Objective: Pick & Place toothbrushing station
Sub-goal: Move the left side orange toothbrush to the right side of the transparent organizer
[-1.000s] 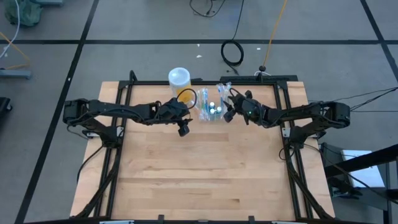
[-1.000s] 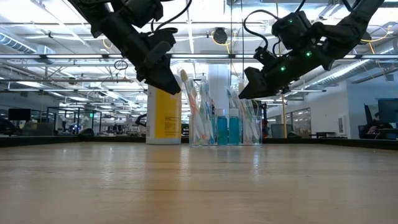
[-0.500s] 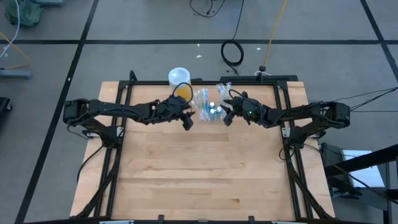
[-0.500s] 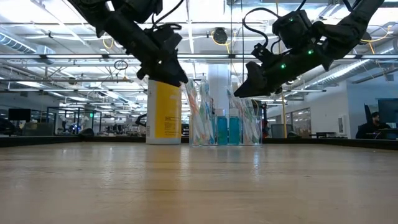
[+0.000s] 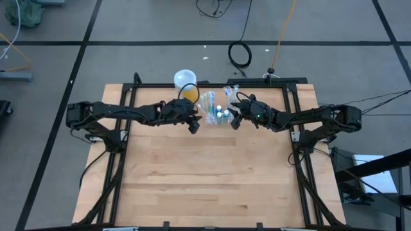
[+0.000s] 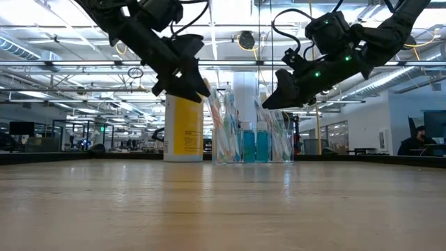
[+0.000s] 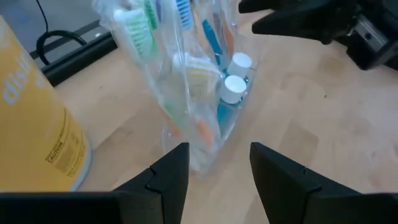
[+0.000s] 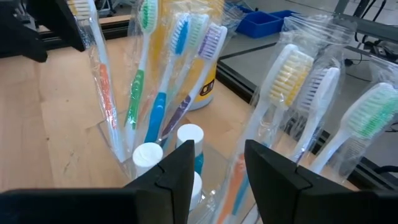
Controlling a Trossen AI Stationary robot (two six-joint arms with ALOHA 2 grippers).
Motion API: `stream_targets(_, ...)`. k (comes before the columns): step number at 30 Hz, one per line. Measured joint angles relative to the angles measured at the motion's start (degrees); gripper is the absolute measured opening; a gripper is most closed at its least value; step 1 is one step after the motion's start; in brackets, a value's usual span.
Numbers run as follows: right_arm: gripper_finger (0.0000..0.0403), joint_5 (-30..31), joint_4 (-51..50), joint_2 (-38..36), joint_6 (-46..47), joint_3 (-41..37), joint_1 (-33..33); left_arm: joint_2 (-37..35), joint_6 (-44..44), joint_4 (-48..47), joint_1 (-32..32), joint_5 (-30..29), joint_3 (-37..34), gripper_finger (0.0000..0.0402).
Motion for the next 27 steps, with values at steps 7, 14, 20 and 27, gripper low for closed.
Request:
stream_targets(7,0.0132,0.02,0.06,0.0,0.04,0.0,0.0,1.07,0.26,2.66,0.22,-0.53,-0.02,0.0175)
stream_targets(14,0.0132,0.0,1.25,0.0,0.0,-0.02,0.0,5.79,0.27,7.71,1.55,-0.61,-0.02,0.0174)
stream_targets(20,0.0132,-0.21,1.39,0.0,-1.5,-0.02,0.02,6.38,0.84,7.93,1.76,-0.41,-0.07,0.0131)
stream_targets(27,0.0132,-6.08,0.37,0.0,-6.4,-0.02,0.14,6.17,4.4,9.98,1.74,-0.32,-0.07,0.0036)
